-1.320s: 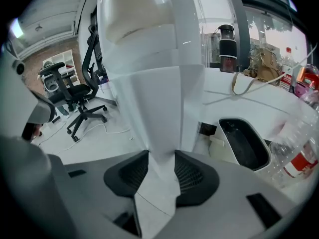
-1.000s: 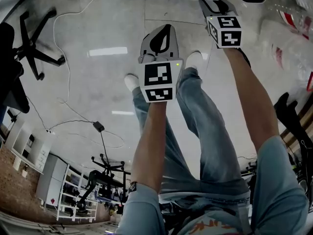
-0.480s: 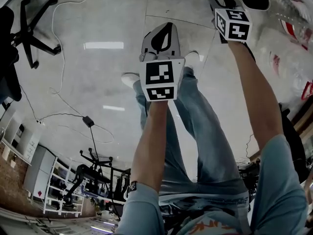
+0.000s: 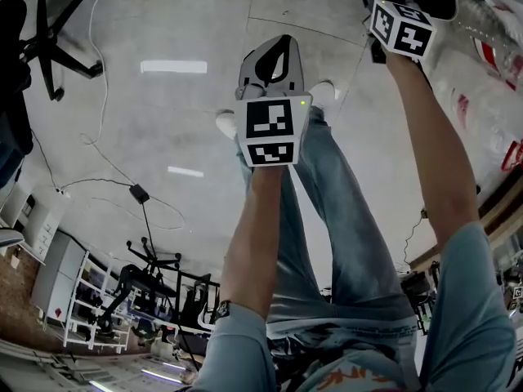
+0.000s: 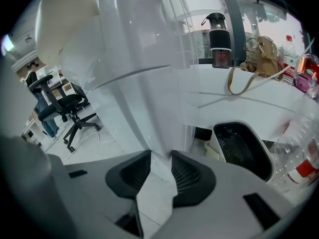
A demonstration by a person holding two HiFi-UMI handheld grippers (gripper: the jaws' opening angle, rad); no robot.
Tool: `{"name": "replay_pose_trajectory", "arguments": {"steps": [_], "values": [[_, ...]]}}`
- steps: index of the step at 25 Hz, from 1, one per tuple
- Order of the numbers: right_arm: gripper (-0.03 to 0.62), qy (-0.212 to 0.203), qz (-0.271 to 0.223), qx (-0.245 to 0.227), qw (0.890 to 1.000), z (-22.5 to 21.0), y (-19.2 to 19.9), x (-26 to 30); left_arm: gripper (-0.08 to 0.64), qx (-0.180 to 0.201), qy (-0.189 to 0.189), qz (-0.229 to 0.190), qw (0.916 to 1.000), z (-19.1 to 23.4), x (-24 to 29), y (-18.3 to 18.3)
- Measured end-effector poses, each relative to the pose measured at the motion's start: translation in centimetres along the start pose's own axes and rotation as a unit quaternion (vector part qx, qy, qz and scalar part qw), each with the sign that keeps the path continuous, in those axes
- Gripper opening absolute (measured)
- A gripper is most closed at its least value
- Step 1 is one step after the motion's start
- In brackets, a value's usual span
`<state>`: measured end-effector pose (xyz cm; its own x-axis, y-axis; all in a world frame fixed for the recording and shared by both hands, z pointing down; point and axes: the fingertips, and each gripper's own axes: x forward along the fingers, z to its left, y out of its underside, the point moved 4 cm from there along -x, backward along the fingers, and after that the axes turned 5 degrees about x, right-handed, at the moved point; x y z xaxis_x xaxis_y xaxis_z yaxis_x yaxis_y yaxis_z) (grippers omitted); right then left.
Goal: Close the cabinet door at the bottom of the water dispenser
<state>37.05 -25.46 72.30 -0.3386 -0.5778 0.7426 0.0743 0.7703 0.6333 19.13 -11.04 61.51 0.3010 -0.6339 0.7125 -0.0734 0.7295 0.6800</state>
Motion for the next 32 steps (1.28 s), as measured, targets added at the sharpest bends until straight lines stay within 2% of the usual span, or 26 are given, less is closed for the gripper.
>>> {"name": "replay_pose_trajectory", "arguments": {"steps": [5,7,9,13,15,17,22,28,32], "values": [[0.135,0.003,-0.003,0.001,1.0,0.3,0.1,-1.0,0.011,0.0,0.0,-0.005,1.0,0.0,-0.8,-0.3],[0.099,-0.006,-0.01,0.016,1.0,1.0,0.5,-2.2,0.011,0.002,0.001,-0.009,1.0,0.0,-1.3,-0.3],[0.057,-0.028,-0.016,0.039,0.999,2.2,1.1,-4.0,0.011,0.004,0.003,-0.011,0.9999,0.0,-1.7,-0.1],[0.038,-0.092,-0.033,0.076,0.992,5.6,2.1,-7.8,0.011,0.007,0.004,-0.023,0.9997,0.0,-2.5,-0.3],[0.034,-0.125,-0.045,0.085,0.988,7.1,2.2,-9.8,0.011,0.027,0.007,-0.03,0.9991,-0.3,-3.3,-0.6],[0.031,-0.141,-0.057,0.089,0.984,8.3,2.1,-11.9,0.011,0.049,0.017,-0.035,0.9981,-0.5,-4.6,-0.7],[0.029,-0.173,-0.103,0.097,0.975,12.0,1.1,-17.0,0.011,0.061,0.048,-0.053,0.9956,-0.5,-8.5,-1.2],[0.029,-0.179,-0.15,0.09,0.968,16.9,-1.3,-23.8,0.011,0.074,0.083,-0.1,0.9888,-1.2,-15.2,-4.2],[0.028,-0.171,-0.168,0.064,0.969,20.9,-4.1,-28.3,0.011,0.081,0.081,-0.114,0.987,-0.3,-20.1,-6.7]]}}
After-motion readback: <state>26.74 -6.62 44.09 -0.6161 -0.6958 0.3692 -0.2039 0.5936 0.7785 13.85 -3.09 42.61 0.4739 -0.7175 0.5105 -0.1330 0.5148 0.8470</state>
